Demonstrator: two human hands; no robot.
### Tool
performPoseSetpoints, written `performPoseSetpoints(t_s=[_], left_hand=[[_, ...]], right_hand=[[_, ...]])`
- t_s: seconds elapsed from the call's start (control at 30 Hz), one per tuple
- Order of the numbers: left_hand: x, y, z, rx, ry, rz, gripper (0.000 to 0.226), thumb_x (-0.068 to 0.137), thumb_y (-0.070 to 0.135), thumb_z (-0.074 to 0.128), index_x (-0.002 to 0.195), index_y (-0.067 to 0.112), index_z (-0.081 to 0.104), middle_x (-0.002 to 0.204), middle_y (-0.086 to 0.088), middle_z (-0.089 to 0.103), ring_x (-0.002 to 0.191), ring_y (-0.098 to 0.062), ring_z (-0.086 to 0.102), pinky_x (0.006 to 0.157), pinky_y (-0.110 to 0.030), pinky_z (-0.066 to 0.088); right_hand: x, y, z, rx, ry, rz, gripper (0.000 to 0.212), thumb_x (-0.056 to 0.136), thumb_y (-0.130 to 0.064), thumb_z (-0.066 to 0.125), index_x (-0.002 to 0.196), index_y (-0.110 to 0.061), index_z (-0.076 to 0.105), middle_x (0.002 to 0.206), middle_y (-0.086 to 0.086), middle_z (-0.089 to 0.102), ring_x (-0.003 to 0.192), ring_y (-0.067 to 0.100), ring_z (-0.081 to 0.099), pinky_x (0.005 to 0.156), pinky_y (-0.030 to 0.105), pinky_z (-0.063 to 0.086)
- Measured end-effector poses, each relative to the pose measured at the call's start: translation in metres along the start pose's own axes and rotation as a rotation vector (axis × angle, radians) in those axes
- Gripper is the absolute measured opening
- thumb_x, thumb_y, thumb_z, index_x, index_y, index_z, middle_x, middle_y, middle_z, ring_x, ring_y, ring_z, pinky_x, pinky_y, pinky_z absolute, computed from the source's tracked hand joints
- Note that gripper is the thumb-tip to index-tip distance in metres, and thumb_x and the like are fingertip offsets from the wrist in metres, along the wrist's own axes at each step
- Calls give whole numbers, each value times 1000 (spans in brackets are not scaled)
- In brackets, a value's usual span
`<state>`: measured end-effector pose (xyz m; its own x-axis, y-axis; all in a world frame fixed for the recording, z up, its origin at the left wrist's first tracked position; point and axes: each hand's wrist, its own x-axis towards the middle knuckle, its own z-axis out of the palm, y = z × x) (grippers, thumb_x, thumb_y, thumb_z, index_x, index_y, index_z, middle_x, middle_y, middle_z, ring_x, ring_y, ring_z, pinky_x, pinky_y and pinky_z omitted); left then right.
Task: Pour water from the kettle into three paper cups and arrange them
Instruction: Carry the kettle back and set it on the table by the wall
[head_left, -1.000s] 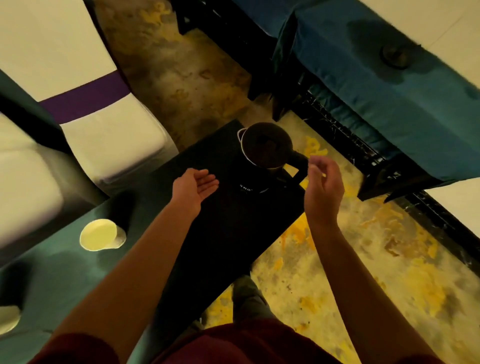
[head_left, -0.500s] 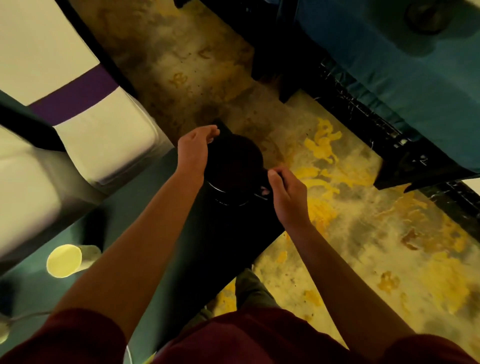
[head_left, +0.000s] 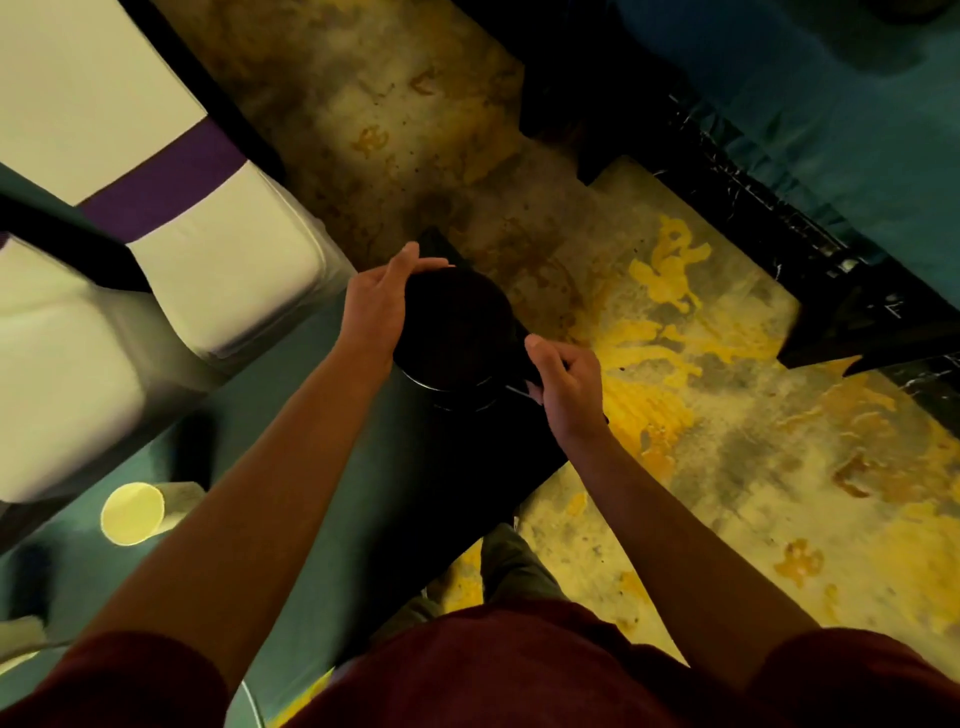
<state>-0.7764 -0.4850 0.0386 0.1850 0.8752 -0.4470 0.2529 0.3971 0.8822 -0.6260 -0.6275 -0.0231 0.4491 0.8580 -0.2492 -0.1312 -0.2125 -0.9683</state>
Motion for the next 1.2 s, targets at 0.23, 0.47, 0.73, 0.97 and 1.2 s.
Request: performPoseSetpoints(t_s=[0.23, 0.47, 0.73, 0.97, 1.2], left_hand=[[-19, 34, 8, -81, -88, 36, 35, 86, 47, 57, 96, 23, 81, 97, -6, 78, 93, -21, 74, 83, -33, 58], [-68, 100, 12, -79, -213, 271, 36, 91, 44, 50, 99, 25, 80, 99, -3, 78, 96, -19, 73, 86, -34, 57], [-136, 136, 32, -379, -509, 431, 37, 97, 30, 49, 111, 5, 72, 118, -16, 71, 114, -31, 66, 103, -49, 48], [-194, 171, 72, -339, -598, 544, 35, 91, 29, 47, 98, 15, 78, 110, -12, 75, 106, -30, 70, 99, -49, 51], [-229, 205, 149, -287, -700, 666, 36, 93, 30, 49, 102, 8, 76, 108, -14, 75, 105, -29, 70, 97, -47, 52]], right_hand=[[-12, -58, -23, 91, 8, 1, 48, 82, -40, 71, 48, -22, 43, 46, -13, 32, 41, 8, 30, 45, 19, 28], [-70, -139, -44, 11, -87, -215, 10, 75, -19, 83, 73, -21, 73, 55, -15, 64, 50, -3, 60, 48, 12, 45], [-146, -185, -58, -14, 293, -387, 43, 75, -45, 79, 53, -17, 54, 48, -8, 44, 44, 14, 41, 49, 30, 35], [-198, -219, -96, 100, 437, -464, 47, 83, -46, 70, 46, -22, 53, 48, 4, 39, 36, 12, 32, 45, 24, 28], [-219, -247, -173, 124, 520, -474, 43, 80, -51, 68, 49, -24, 57, 51, 5, 49, 36, 12, 37, 41, 28, 31]])
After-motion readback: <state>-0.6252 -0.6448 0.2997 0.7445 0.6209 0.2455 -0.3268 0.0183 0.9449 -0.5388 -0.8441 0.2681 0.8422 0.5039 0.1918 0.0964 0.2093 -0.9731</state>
